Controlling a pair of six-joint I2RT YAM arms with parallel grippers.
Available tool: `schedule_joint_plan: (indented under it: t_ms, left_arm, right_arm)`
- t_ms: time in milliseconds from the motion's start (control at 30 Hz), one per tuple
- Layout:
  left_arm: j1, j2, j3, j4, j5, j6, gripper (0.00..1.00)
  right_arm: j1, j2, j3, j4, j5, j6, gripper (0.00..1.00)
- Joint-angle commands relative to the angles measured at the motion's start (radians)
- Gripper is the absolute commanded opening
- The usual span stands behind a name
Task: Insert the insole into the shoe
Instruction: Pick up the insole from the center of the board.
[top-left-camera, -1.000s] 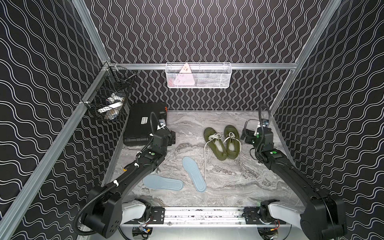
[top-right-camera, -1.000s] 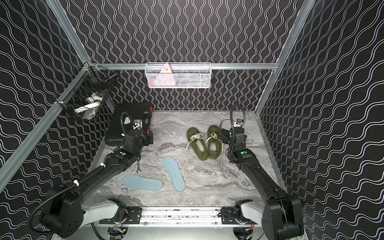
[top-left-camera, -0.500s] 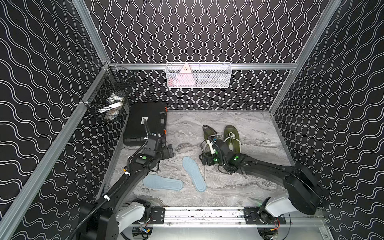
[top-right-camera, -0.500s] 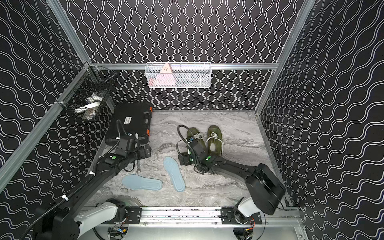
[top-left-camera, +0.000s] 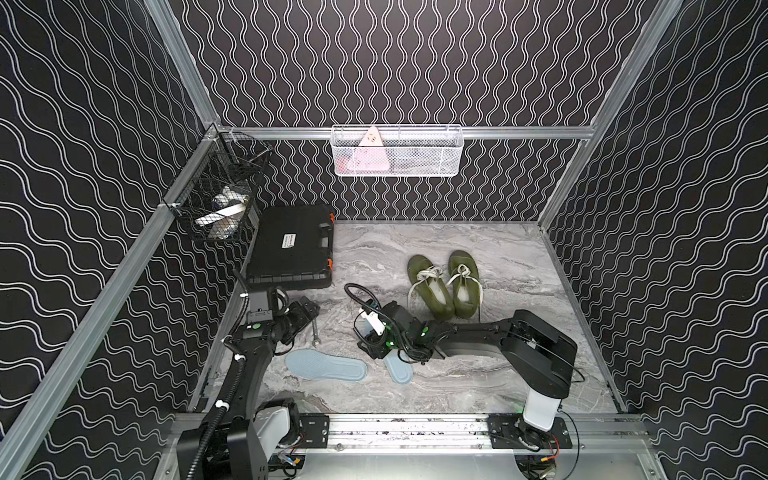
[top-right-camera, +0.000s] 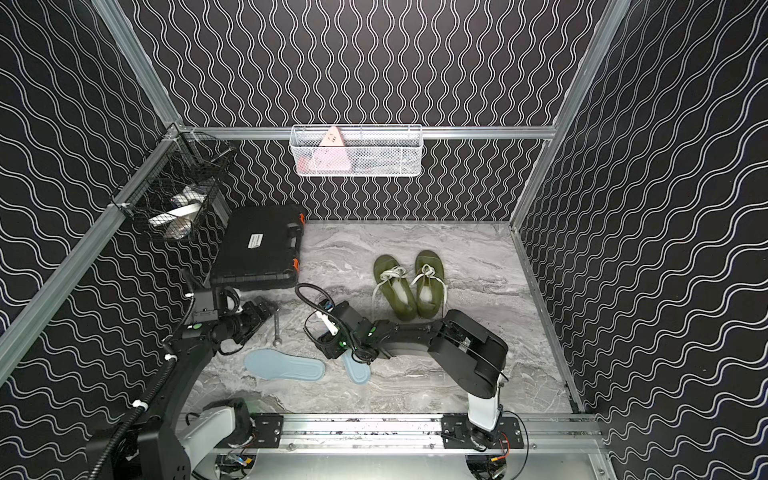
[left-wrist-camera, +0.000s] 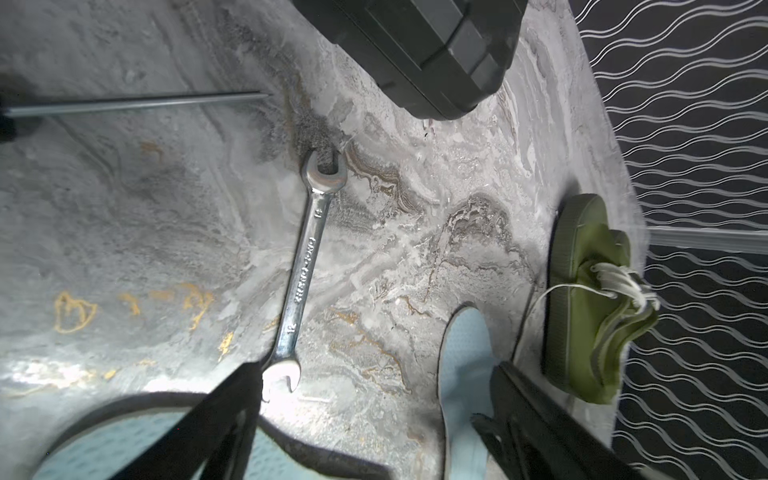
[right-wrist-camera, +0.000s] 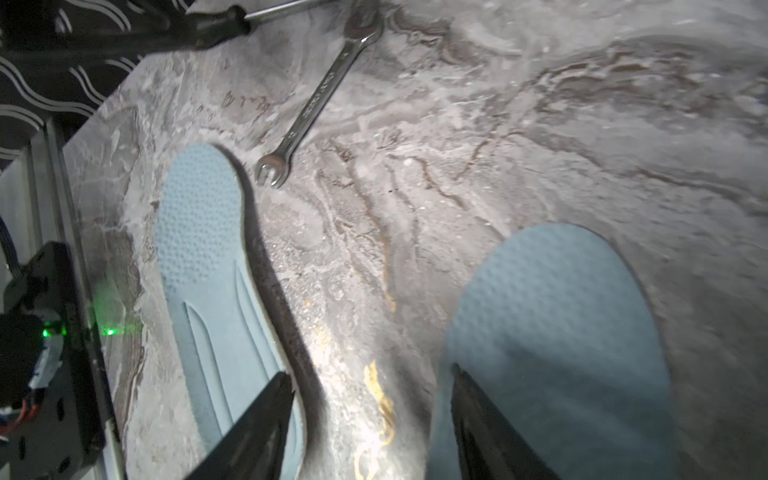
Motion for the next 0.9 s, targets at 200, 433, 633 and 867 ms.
schedule_joint_plan:
  t_ms: [200, 433, 633, 867]
  left_arm:
    - [0.086, -0.010, -0.004, -0.001, 0.130, -0.015, 0.91]
    - [0.111, -0.018, 0.000, -0.006, 0.128, -0.012, 0.91]
    - [0.116, -0.013, -0.007, 0.004, 0.134, -0.014, 0.91]
    - [0.116, -0.022, -0.013, 0.015, 0.140, -0.016, 0.90]
  right_arm:
    - [0.063, 0.086, 0.069, -0.036, -0.043, -0.151, 0.58]
    - [0.112, 0.135, 0.106, -0.077, -0.039, -0.210, 0.52]
    - [0.119, 0.160, 0.135, -0.084, -0.010, -0.207, 0.46]
    - [0.124, 0.173, 0.143, -0.099, 0.014, -0.203, 0.15]
